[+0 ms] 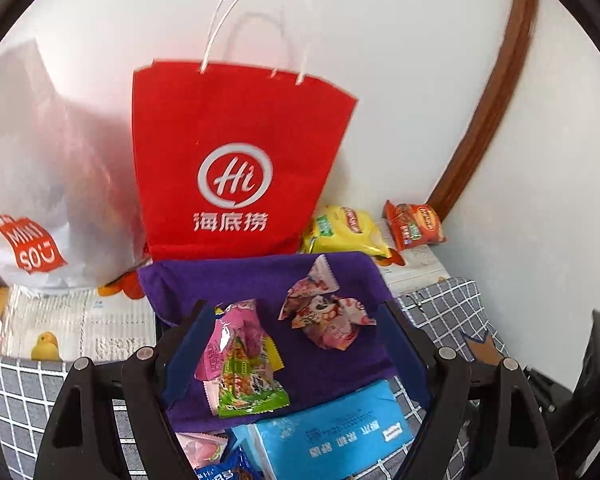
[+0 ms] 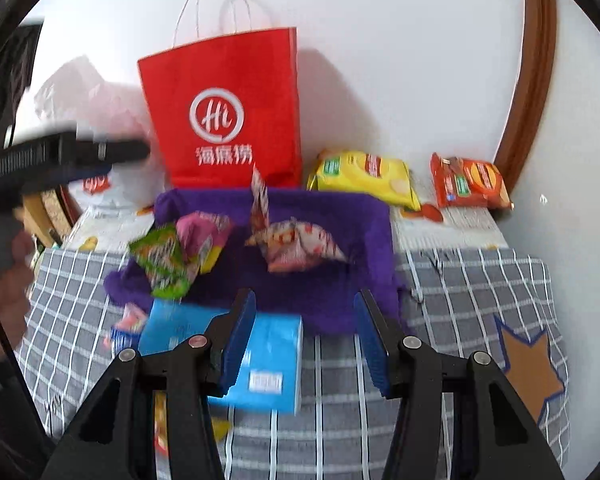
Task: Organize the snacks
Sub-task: 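Withdraw both tools from the towel back toward the snack pile, then reach both tools toward the red and yellow bags beside the tissue box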
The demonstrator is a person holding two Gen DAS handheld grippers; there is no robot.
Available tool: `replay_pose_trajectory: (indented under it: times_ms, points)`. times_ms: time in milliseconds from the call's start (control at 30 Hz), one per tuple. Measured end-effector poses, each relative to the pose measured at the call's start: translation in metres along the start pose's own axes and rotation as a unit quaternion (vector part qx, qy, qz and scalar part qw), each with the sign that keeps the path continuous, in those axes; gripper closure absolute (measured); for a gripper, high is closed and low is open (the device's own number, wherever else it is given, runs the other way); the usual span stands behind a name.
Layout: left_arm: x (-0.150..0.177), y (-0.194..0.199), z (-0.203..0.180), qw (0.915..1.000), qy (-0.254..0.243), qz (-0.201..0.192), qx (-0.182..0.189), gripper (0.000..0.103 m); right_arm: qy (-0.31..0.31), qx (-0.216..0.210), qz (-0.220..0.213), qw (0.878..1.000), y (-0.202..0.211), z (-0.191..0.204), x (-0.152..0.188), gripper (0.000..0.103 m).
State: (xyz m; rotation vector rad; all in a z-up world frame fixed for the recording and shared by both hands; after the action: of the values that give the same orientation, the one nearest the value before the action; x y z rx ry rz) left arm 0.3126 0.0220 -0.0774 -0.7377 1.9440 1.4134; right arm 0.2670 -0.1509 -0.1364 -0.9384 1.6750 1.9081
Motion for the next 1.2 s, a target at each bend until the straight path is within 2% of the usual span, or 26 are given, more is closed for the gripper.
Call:
replay_pose_trajectory:
  times_ms: [267,400,567,1200]
  points:
    - [0.025,0.033,-0.008,0.9995,-0.011,0.006,-0.029,0.021,-0.010,-0.004,0.007,1.000,0.023,0.002,0.039,0.052]
    - [0.046,0.050,-0.005,0.9989,-0.016,0.011,-0.044,0.021,-0.027,-0.019,0.021,0.999,0.026,0.006,0.057,0.052]
    - [0.078,0.061,0.001,0.9978,-0.015,0.026,-0.059,0.021,-0.016,-0.037,0.029,0.999,0.030,0.023,0.079,0.052]
    - [0.193,0.067,0.064,0.9883,0.047,0.100,-0.105,0.021,-0.004,-0.080,0.067,0.995,0.016,0.068,0.126,0.052]
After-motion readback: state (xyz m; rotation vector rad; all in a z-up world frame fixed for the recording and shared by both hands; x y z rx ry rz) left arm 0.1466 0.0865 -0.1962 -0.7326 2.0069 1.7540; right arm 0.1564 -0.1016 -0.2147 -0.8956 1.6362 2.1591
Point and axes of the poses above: each gripper's, at about its wrist camera, not at the fingertips, and y roughly against the way its jaws point, z to its left, x to its underside, the point moved 6 cm from there along -y, roughly the way its jaws point, and after that the axes turned 3 degrees about -z, right-handed, at the moved point
